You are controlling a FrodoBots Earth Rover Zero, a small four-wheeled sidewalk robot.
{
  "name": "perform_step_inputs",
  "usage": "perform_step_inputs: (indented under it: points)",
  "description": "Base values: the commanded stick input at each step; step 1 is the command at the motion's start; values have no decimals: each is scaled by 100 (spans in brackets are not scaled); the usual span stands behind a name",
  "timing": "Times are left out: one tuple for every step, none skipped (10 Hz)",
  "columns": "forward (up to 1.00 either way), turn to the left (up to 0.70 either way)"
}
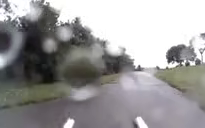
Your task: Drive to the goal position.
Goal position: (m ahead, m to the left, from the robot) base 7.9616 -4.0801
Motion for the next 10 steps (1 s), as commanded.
perform_step_inputs:
  points:
    - [70, -35]
    - [70, -35]
    - [70, -35]
    - [70, -35]
    - [70, -35]
    - [70, -35]
    - [70, -6]
    - [70, 0]
    - [70, 0]
    - [70, 0]
